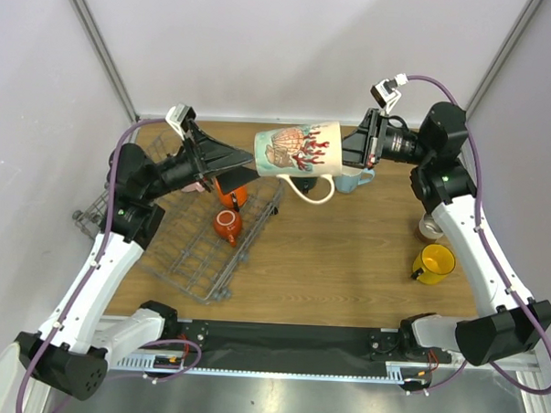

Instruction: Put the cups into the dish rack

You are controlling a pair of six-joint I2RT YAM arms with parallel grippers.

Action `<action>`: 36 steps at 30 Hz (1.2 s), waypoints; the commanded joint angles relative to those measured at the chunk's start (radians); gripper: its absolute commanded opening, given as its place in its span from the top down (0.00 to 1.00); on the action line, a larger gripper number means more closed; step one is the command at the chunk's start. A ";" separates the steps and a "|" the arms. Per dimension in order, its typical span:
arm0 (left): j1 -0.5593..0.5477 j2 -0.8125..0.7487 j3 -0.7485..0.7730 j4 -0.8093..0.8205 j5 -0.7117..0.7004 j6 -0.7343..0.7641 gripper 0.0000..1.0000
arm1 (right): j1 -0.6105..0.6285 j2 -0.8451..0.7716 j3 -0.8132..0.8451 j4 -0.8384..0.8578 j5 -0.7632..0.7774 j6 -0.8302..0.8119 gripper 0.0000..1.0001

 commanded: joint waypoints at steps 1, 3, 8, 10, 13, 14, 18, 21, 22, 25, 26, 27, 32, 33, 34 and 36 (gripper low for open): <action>-0.034 -0.004 -0.011 0.013 0.024 -0.120 0.00 | 0.018 -0.035 0.023 0.117 -0.018 0.052 1.00; -0.048 0.009 0.000 0.036 0.021 -0.129 0.00 | 0.035 -0.030 0.023 0.116 -0.015 0.048 1.00; -0.085 0.023 -0.010 0.111 0.015 -0.186 0.00 | 0.058 -0.026 0.014 0.122 -0.007 0.037 1.00; -0.088 0.017 -0.032 0.171 0.015 -0.229 0.00 | 0.065 -0.027 0.009 0.125 -0.005 0.034 1.00; -0.089 0.003 -0.101 0.324 -0.002 -0.325 0.00 | 0.072 -0.029 -0.009 0.121 -0.001 0.020 1.00; -0.089 -0.002 -0.121 0.341 -0.008 -0.338 0.00 | 0.075 -0.030 -0.021 0.122 -0.002 0.020 1.00; -0.088 0.004 -0.120 0.355 -0.013 -0.347 0.00 | 0.081 -0.041 -0.034 0.119 -0.005 0.007 1.00; -0.088 0.013 -0.118 0.389 -0.010 -0.372 0.00 | 0.082 -0.047 -0.038 0.098 -0.010 -0.015 1.00; -0.089 0.015 -0.113 0.389 -0.010 -0.373 0.00 | 0.082 -0.044 -0.038 0.092 -0.011 -0.021 1.00; -0.089 0.013 -0.115 0.395 -0.007 -0.381 0.00 | 0.084 -0.042 -0.047 0.096 -0.011 -0.021 1.00; -0.089 0.015 -0.115 0.383 -0.008 -0.373 0.00 | 0.085 -0.039 -0.046 0.101 -0.013 -0.018 1.00; -0.089 0.012 -0.113 0.354 -0.007 -0.367 0.00 | 0.091 -0.038 -0.044 0.111 -0.013 -0.017 1.00; -0.092 0.018 -0.101 0.334 0.001 -0.363 0.00 | 0.102 -0.023 -0.044 0.108 -0.015 -0.026 1.00; -0.092 0.018 -0.098 0.325 0.004 -0.357 0.00 | 0.105 -0.018 -0.044 0.107 -0.013 -0.029 1.00; -0.092 0.017 -0.093 0.312 0.007 -0.349 0.00 | 0.111 -0.015 -0.043 0.108 -0.013 -0.026 1.00; -0.092 0.016 -0.095 0.305 0.009 -0.343 0.02 | 0.115 -0.007 -0.035 0.105 -0.015 -0.032 1.00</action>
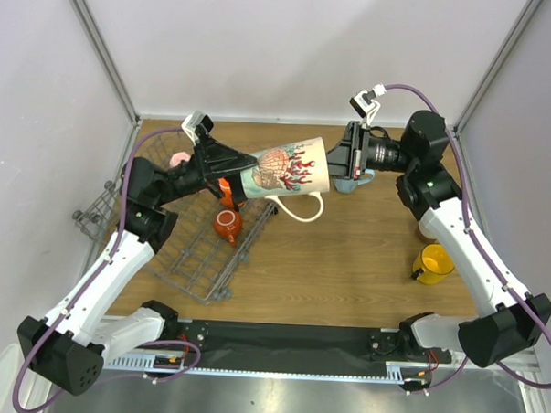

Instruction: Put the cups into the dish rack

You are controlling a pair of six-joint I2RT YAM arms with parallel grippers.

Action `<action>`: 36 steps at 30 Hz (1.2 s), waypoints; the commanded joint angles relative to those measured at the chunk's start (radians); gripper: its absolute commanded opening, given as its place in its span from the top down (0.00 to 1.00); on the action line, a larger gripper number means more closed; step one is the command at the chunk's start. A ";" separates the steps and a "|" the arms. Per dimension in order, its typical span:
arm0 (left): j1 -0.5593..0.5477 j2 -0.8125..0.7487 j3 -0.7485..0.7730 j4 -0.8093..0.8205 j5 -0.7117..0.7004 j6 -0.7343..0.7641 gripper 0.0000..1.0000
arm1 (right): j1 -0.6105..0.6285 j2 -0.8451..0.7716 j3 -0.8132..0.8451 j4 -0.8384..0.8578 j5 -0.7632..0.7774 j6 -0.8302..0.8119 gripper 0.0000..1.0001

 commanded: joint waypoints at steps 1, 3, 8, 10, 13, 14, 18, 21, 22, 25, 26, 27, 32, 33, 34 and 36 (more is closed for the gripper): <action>-0.009 -0.009 0.028 -0.013 0.005 -0.045 0.04 | 0.020 -0.004 0.028 0.056 -0.015 0.004 1.00; -0.009 -0.010 0.026 -0.012 0.004 -0.040 0.11 | 0.020 0.000 0.045 0.017 -0.014 -0.022 1.00; -0.009 -0.015 0.039 -0.052 0.008 -0.019 0.25 | 0.017 0.009 0.059 -0.030 0.011 -0.047 1.00; -0.009 -0.016 0.040 -0.066 0.014 -0.005 0.37 | 0.018 0.018 0.065 -0.035 0.020 -0.049 1.00; -0.011 -0.016 0.042 -0.075 0.017 0.006 0.65 | 0.021 0.022 0.097 -0.094 0.046 -0.084 1.00; -0.011 -0.015 0.046 -0.090 0.022 0.009 0.77 | 0.018 0.026 0.109 -0.148 0.054 -0.099 1.00; -0.009 -0.015 0.069 -0.190 0.025 0.072 1.00 | 0.004 0.034 0.149 -0.211 0.078 -0.125 0.99; -0.008 -0.027 0.071 -0.205 0.014 0.081 1.00 | -0.022 0.032 0.145 -0.223 0.084 -0.115 0.58; -0.008 -0.029 0.072 -0.211 0.010 0.084 1.00 | -0.031 0.031 0.139 -0.219 0.083 -0.113 0.53; -0.003 -0.035 0.071 -0.245 0.007 0.104 1.00 | -0.060 0.025 0.126 -0.230 0.084 -0.110 0.32; 0.000 -0.038 0.069 -0.272 0.008 0.113 1.00 | -0.066 0.020 0.120 -0.234 0.084 -0.110 0.27; 0.006 -0.042 0.066 -0.285 0.007 0.118 1.00 | -0.083 0.016 0.116 -0.237 0.090 -0.110 0.26; 0.067 -0.079 0.057 -0.424 0.002 0.201 1.00 | -0.151 -0.003 0.096 -0.321 0.130 -0.133 0.21; 0.080 -0.084 0.062 -0.504 0.004 0.216 1.00 | -0.177 -0.006 0.096 -0.367 0.135 -0.142 0.21; 0.110 -0.091 0.066 -0.539 0.002 0.257 1.00 | -0.192 -0.009 0.094 -0.398 0.144 -0.156 0.21; 0.149 -0.107 0.095 -0.642 -0.004 0.314 1.00 | -0.226 -0.012 0.091 -0.517 0.190 -0.211 0.21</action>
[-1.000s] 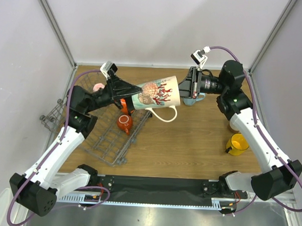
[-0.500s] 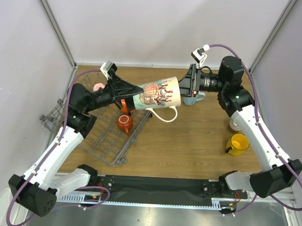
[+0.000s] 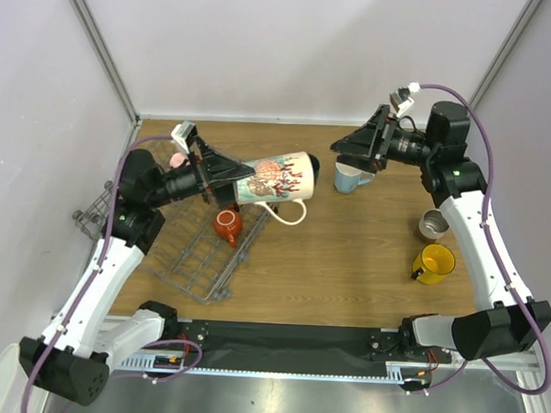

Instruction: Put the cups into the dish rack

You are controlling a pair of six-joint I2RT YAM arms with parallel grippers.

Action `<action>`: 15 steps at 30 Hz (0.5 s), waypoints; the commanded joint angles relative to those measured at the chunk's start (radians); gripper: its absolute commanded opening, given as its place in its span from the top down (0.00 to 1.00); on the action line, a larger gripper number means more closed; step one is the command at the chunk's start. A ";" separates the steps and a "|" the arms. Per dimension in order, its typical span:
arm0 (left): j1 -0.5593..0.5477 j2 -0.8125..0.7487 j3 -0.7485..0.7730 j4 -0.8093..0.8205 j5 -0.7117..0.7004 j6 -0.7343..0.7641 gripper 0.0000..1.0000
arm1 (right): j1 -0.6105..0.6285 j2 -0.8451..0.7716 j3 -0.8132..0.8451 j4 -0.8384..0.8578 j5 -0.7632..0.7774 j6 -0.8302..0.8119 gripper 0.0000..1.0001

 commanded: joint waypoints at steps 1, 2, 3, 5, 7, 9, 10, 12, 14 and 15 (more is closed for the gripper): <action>0.100 -0.062 0.082 -0.340 -0.014 0.080 1.00 | -0.076 -0.040 -0.004 -0.200 0.074 -0.086 0.21; 0.125 -0.061 0.108 -0.415 -0.026 0.131 1.00 | -0.098 -0.042 -0.007 -0.241 0.109 -0.133 0.21; 0.171 -0.055 0.167 -0.487 -0.065 0.186 1.00 | -0.112 -0.043 -0.011 -0.320 0.123 -0.158 0.21; 0.203 -0.013 0.236 -0.734 -0.124 0.351 1.00 | -0.142 -0.048 -0.025 -0.408 0.147 -0.216 0.22; 0.214 0.024 0.344 -0.931 -0.253 0.474 1.00 | -0.142 -0.071 -0.040 -0.444 0.166 -0.238 0.22; 0.214 0.045 0.407 -1.007 -0.418 0.528 0.99 | -0.126 -0.103 -0.074 -0.455 0.180 -0.245 0.23; 0.216 0.048 0.419 -1.029 -0.481 0.539 1.00 | -0.115 -0.111 -0.085 -0.456 0.183 -0.247 0.22; 0.216 0.082 0.456 -1.102 -0.603 0.579 1.00 | -0.087 -0.124 -0.112 -0.456 0.197 -0.253 0.22; 0.217 0.114 0.479 -1.168 -0.671 0.603 1.00 | -0.080 -0.127 -0.123 -0.468 0.201 -0.264 0.22; 0.222 0.129 0.505 -1.184 -0.699 0.632 1.00 | -0.078 -0.126 -0.125 -0.472 0.201 -0.270 0.23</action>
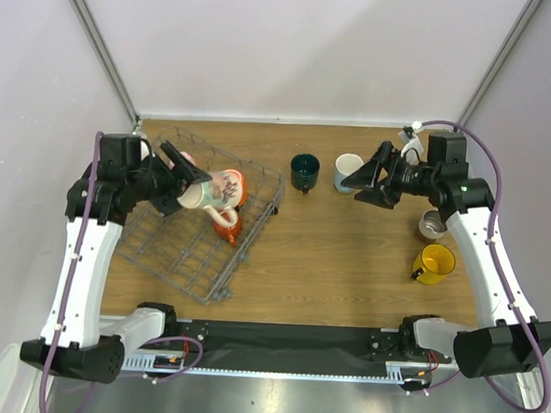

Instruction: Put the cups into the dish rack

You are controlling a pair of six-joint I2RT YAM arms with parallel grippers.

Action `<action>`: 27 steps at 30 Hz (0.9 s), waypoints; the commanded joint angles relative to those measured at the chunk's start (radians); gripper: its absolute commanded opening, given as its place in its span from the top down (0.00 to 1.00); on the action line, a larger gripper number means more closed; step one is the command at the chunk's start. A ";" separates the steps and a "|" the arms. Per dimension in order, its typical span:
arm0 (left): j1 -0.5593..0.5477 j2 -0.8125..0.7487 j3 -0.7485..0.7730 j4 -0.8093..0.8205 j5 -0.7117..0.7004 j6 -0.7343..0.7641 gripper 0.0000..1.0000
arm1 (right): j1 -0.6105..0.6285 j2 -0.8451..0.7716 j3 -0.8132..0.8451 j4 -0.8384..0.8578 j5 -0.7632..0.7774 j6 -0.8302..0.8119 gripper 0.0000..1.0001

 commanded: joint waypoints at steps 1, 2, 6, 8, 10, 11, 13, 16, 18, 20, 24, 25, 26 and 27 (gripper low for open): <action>0.012 0.062 0.112 -0.124 -0.224 0.107 1.00 | 0.007 -0.027 -0.002 -0.039 0.031 -0.058 0.22; 0.017 0.076 0.146 -0.143 -0.257 0.122 1.00 | 0.009 -0.029 0.000 -0.047 0.035 -0.065 0.23; 0.087 0.192 0.241 -0.173 -0.350 0.200 1.00 | 0.015 -0.035 -0.006 -0.056 0.037 -0.075 0.23; 0.145 0.276 0.298 -0.191 -0.366 0.213 1.00 | 0.023 -0.035 -0.012 -0.061 0.037 -0.081 0.23; 0.205 0.327 0.325 -0.194 -0.367 0.214 1.00 | 0.036 -0.036 -0.017 -0.062 0.042 -0.081 0.23; 0.224 0.370 0.339 -0.192 -0.366 0.208 1.00 | 0.040 -0.036 -0.021 -0.059 0.040 -0.079 0.23; 0.271 0.421 0.367 -0.192 -0.361 0.182 1.00 | 0.040 -0.030 -0.026 -0.053 0.039 -0.076 0.23; 0.310 0.507 0.419 -0.184 -0.343 0.121 1.00 | 0.035 -0.021 -0.031 -0.042 0.037 -0.066 0.23; 0.319 0.566 0.460 -0.195 -0.364 0.063 1.00 | 0.030 -0.024 -0.040 -0.012 0.025 -0.038 0.23; 0.322 0.599 0.474 -0.198 -0.364 0.021 1.00 | 0.027 -0.027 -0.043 0.016 0.022 -0.021 0.23; 0.326 0.648 0.435 -0.172 -0.351 -0.104 1.00 | 0.018 -0.021 -0.034 0.018 0.032 -0.016 0.23; 0.326 0.662 0.430 -0.160 -0.358 -0.120 1.00 | 0.017 -0.018 -0.037 0.016 0.034 -0.018 0.23; 0.326 0.671 0.430 -0.155 -0.360 -0.134 1.00 | 0.014 -0.016 -0.038 0.009 0.035 -0.019 0.23; 0.326 0.680 0.433 -0.143 -0.364 -0.150 1.00 | 0.007 -0.018 -0.040 0.005 0.037 -0.023 0.23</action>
